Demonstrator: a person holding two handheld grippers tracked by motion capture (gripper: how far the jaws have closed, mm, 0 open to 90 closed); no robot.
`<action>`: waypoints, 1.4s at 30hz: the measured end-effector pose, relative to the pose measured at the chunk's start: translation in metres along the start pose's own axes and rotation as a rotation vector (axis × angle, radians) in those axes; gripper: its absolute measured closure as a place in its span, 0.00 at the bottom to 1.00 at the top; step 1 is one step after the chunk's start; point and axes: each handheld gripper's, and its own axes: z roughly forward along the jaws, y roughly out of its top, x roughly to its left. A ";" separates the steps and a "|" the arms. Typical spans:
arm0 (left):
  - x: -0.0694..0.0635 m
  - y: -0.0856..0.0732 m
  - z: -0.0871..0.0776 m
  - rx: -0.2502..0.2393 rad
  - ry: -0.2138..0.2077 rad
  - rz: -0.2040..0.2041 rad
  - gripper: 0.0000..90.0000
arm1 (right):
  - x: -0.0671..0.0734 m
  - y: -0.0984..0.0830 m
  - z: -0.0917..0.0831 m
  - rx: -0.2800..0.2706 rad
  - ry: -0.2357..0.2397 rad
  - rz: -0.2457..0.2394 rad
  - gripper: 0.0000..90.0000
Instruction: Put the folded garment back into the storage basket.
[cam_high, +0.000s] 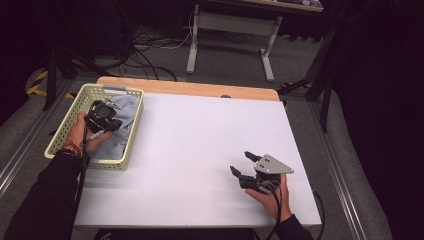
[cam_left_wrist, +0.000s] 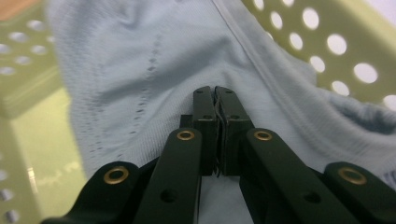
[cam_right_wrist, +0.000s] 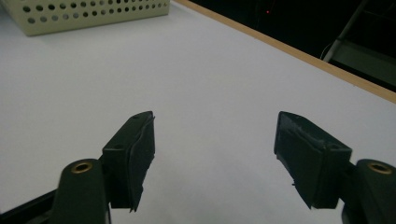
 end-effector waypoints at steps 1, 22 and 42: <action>-0.001 0.000 0.003 0.012 0.001 0.007 0.98 | 0.002 0.000 0.001 0.005 -0.001 -0.018 0.33; -0.002 0.004 0.010 0.066 0.007 0.028 1.00 | 0.007 0.000 0.007 0.028 0.027 -0.046 0.33; -0.012 -0.001 -0.036 -0.201 0.062 -0.017 0.96 | 0.012 0.001 0.009 0.020 0.018 -0.055 0.30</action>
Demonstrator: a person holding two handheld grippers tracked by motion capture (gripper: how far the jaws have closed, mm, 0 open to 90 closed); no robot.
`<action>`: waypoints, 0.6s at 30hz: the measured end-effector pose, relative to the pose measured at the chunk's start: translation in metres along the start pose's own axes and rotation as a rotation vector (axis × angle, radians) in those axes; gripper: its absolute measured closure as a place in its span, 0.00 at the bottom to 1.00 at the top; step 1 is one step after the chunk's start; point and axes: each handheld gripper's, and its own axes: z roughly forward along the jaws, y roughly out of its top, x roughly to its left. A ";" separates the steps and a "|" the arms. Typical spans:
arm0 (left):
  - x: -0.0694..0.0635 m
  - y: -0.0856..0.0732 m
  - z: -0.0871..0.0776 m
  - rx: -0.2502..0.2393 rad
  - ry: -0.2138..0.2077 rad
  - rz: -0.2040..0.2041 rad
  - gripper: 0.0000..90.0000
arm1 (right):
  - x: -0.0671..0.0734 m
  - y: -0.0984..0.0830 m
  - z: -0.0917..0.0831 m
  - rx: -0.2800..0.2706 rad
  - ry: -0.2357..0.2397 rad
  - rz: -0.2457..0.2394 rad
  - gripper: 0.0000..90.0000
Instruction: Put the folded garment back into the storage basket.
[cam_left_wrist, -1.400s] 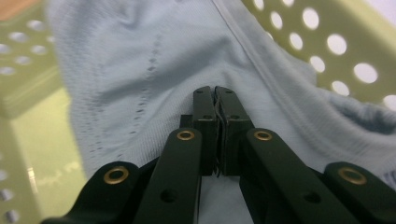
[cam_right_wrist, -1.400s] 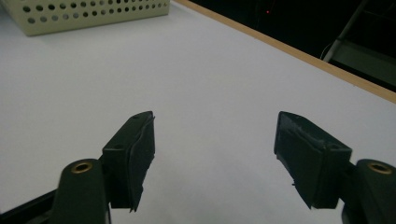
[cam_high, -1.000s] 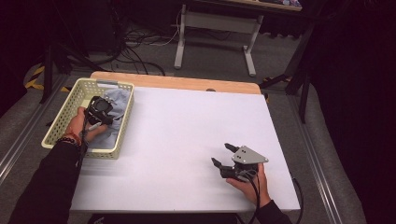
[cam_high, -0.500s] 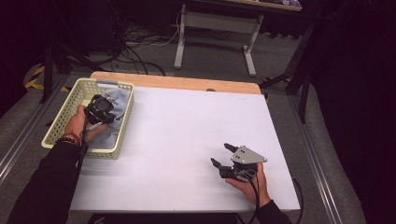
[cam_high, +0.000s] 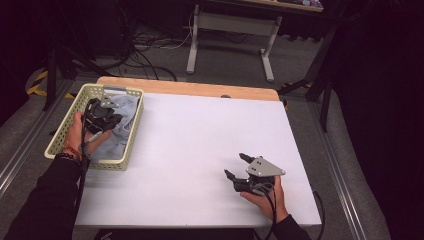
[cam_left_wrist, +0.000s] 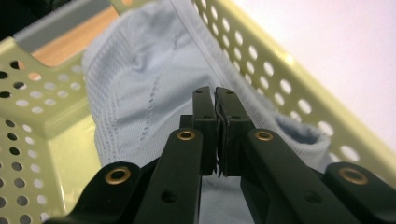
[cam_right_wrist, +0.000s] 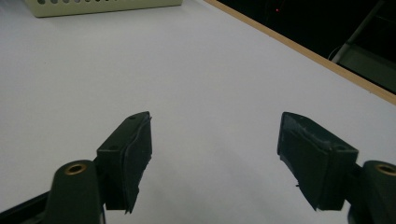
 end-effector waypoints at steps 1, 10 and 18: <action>-0.001 -0.001 -0.002 -0.014 0.002 -0.003 0.96 | 0.000 0.000 0.000 0.000 0.000 0.002 0.30; -0.016 -0.003 -0.020 -0.185 0.002 -0.017 0.89 | 0.000 0.000 0.000 -0.001 -0.002 0.007 0.30; -0.040 -0.004 -0.035 -0.300 -0.031 0.022 0.79 | 0.000 -0.001 0.001 0.001 0.003 0.017 0.30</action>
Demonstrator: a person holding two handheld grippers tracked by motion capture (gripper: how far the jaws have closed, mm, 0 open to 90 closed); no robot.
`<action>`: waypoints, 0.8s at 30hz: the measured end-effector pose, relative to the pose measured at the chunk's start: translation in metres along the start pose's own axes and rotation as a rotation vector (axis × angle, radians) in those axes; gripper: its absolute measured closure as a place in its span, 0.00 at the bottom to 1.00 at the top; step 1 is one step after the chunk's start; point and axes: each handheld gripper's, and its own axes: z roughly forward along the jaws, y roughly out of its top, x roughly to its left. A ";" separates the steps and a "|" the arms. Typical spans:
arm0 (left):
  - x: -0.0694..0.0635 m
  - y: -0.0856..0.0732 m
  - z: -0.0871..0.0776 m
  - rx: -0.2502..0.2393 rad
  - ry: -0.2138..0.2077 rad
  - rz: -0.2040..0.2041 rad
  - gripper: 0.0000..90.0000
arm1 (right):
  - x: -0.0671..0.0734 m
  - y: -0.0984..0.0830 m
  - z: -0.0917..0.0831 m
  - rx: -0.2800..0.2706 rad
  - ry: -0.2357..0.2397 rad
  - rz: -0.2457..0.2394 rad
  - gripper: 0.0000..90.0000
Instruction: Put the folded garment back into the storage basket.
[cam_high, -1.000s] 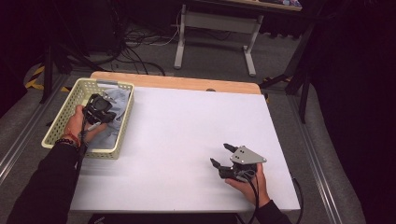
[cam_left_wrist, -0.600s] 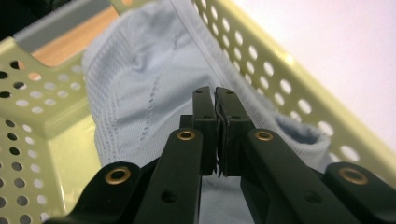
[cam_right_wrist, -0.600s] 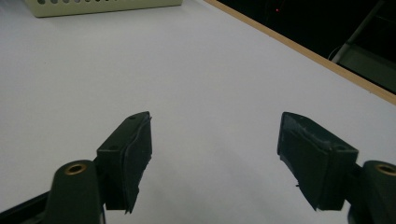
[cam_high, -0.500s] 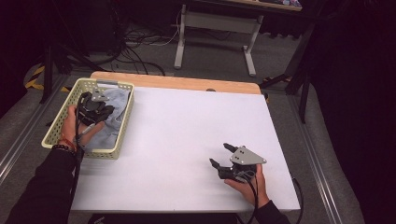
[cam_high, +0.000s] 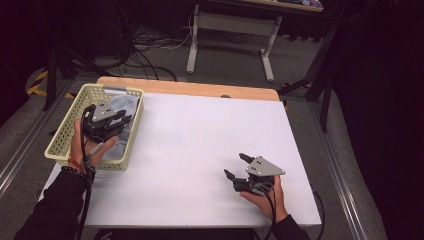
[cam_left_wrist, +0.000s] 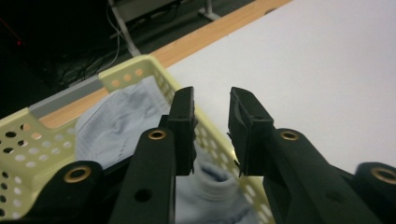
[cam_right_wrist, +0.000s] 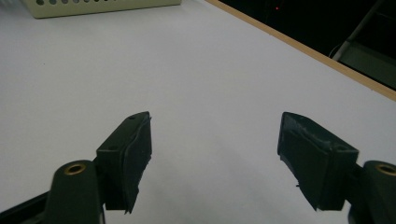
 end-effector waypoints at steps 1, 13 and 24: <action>-0.003 0.000 -0.001 -0.008 -0.005 0.001 0.78 | 0.000 0.000 0.000 0.001 -0.001 -0.001 0.30; -0.045 0.005 -0.010 -0.094 -0.036 0.080 0.55 | 0.005 0.002 0.000 -0.015 0.012 0.004 0.30; -0.074 0.004 -0.012 -0.121 -0.064 0.116 0.38 | 0.007 0.003 0.001 -0.022 0.021 0.005 0.29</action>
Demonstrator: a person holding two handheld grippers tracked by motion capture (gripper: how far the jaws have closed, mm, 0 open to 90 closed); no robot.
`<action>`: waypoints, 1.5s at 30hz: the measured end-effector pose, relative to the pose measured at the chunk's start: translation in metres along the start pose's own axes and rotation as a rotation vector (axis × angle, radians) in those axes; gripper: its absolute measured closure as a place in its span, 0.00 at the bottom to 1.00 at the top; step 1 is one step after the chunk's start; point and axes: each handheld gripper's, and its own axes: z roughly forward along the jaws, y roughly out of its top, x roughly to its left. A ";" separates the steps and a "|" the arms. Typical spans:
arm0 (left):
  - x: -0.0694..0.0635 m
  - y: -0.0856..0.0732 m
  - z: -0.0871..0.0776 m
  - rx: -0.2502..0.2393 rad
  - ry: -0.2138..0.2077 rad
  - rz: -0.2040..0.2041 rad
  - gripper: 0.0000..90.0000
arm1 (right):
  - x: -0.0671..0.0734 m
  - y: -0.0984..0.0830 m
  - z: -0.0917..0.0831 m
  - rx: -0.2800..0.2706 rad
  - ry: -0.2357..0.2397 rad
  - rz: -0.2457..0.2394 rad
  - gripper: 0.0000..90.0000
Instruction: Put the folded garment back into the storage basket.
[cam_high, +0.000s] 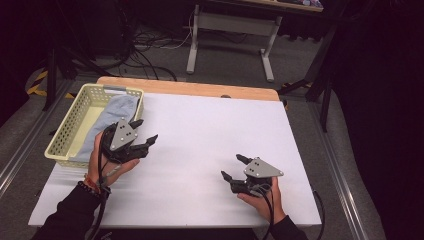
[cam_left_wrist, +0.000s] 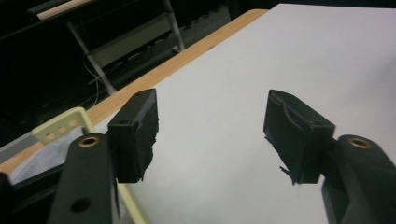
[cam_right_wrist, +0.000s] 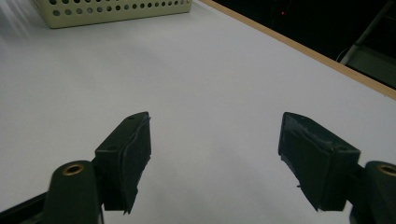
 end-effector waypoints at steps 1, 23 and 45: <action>-0.001 0.000 0.000 -0.003 -0.003 0.006 0.37 | 0.000 0.000 0.000 -0.005 0.004 0.005 0.29; -0.041 -0.017 -0.007 -0.087 -0.105 0.066 0.14 | 0.017 -0.003 -0.007 -0.034 0.002 -0.016 0.21; -0.063 -0.069 0.001 0.054 -0.186 0.044 0.12 | 0.025 -0.008 -0.006 -0.052 -0.012 -0.026 0.06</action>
